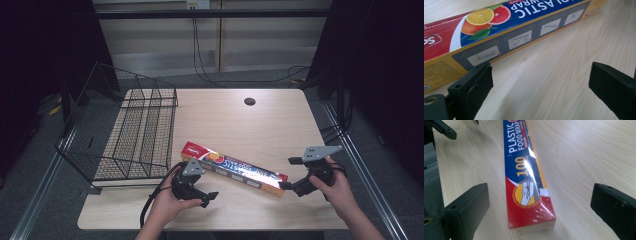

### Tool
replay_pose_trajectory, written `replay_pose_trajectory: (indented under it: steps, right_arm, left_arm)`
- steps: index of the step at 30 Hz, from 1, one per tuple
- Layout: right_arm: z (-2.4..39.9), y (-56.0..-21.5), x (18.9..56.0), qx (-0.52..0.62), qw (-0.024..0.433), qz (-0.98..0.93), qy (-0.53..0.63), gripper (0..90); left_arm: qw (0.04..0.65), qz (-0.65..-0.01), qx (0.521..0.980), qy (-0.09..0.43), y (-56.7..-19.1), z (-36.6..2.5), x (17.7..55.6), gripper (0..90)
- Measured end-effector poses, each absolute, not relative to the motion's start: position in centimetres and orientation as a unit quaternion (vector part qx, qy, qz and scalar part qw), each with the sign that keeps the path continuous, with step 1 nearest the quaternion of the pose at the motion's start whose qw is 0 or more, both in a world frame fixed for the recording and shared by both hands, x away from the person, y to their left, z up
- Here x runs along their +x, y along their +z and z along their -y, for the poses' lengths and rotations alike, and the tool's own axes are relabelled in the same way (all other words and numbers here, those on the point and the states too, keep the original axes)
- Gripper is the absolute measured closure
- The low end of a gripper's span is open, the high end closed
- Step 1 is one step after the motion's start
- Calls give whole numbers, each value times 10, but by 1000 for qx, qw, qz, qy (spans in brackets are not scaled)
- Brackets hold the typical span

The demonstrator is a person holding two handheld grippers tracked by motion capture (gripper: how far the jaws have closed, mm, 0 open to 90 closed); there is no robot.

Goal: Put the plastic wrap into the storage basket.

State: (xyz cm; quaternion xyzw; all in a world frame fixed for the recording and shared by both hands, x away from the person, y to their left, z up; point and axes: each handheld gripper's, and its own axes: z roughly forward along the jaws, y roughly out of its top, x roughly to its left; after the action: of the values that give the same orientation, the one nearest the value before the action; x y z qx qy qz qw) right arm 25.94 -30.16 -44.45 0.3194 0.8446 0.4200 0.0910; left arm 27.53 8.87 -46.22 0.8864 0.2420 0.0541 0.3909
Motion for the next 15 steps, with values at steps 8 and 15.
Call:
replay_pose_trajectory:
  steps: [8,15]
  right_arm:
    - [311,-448,257,326,88,-839,425,22]
    - [313,-450,258,330,85,-836,429,23]
  left_arm:
    - [403,-240,882,47,-456,-76,285,47]
    - [417,-244,874,43,-454,-68,302,45]
